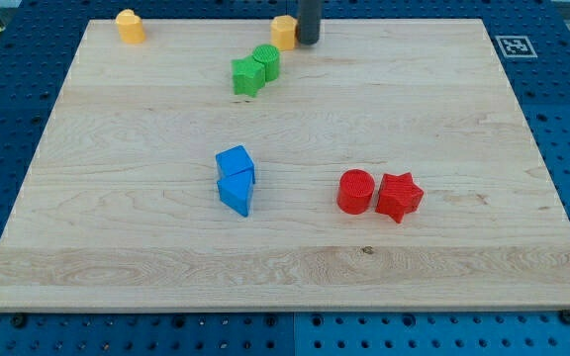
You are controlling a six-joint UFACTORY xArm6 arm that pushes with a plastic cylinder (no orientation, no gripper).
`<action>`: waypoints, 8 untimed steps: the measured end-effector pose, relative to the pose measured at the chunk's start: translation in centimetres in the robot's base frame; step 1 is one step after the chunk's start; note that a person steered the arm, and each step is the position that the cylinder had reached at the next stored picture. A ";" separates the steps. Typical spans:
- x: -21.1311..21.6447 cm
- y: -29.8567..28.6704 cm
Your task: Put the yellow hexagon to the top of the green circle
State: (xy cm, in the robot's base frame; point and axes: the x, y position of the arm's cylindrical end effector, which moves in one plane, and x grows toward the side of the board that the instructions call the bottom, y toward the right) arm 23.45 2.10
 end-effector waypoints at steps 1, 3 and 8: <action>0.0 0.0; 3.2 1.2; 13.0 1.9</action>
State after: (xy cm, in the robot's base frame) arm 36.48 4.03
